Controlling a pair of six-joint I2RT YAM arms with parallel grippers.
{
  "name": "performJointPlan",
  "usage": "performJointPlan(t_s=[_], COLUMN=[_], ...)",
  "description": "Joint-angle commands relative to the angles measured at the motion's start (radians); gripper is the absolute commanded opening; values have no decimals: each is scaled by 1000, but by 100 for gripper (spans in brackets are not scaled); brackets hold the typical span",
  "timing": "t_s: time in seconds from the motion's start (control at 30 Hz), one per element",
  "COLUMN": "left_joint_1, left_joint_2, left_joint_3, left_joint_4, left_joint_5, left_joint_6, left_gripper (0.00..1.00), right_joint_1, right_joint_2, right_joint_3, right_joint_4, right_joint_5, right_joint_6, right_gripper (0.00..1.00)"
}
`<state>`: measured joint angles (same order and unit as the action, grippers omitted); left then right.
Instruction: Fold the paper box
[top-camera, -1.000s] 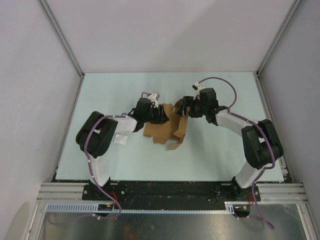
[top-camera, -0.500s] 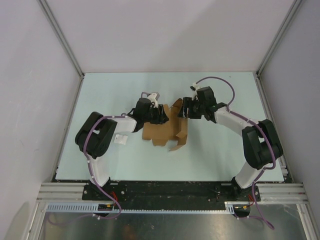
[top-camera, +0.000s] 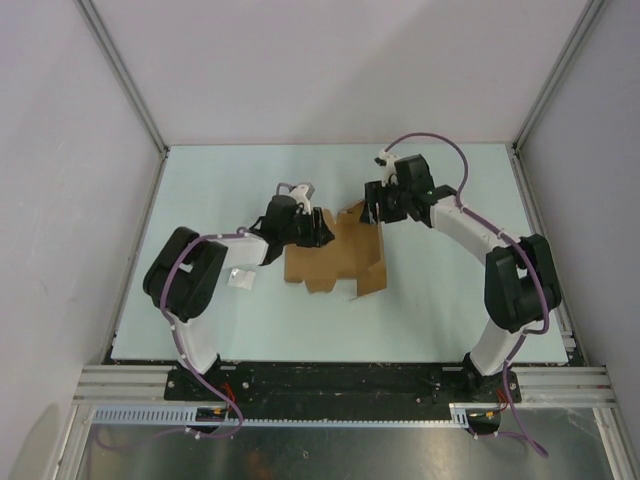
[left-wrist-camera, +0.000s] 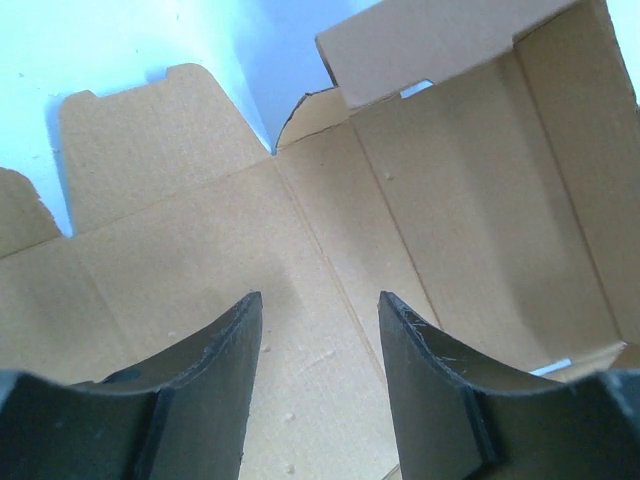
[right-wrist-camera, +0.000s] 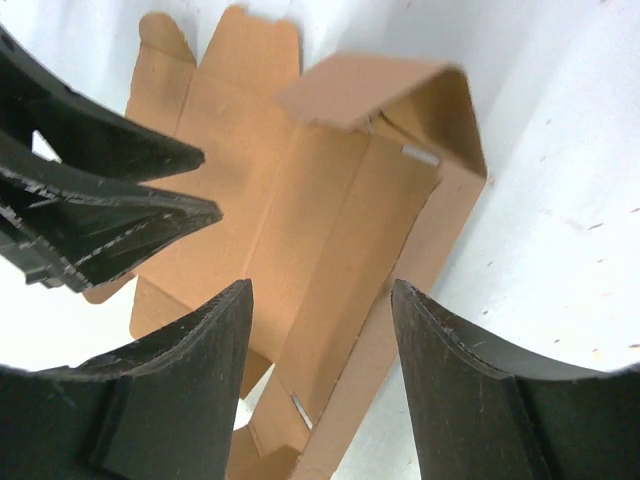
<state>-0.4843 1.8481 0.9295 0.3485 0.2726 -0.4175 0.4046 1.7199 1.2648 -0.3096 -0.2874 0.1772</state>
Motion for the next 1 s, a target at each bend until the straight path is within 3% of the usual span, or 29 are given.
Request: performJointPlan(t_s=[0.0,0.13,0.27,0.4,0.53,0.77,0.97], left_joint_1=[23,41,52,53,53,55,55], left_joint_2=[-72,-70,-76,-86,-92,-98,-101], left_joint_3=[-15,-21,-31,-34,-34,-35,-37], left_joint_4=[17,17,15,17,17,17,17], left_joint_5=[27,36,39,37,43,46,48], left_joint_6=[16,13,11,8,6,5,3], left_gripper=[55,55,55,55,55,55,55], right_joint_1=[-32,-30,-36,-52,-79,-128,-121], right_joint_2=[46,86,69,40,-25,-86,-68], right_joint_3=[129,174,153,96,-65,-244,-306], right_joint_4=[-138,-181,-191,-169,-88,85,237], right_joint_5=[-1,-3,176,221,240,108,30], right_joint_6=[-120,-116,-55,17,91,186,235], right_gripper=[63,62,61,63,66,64,56])
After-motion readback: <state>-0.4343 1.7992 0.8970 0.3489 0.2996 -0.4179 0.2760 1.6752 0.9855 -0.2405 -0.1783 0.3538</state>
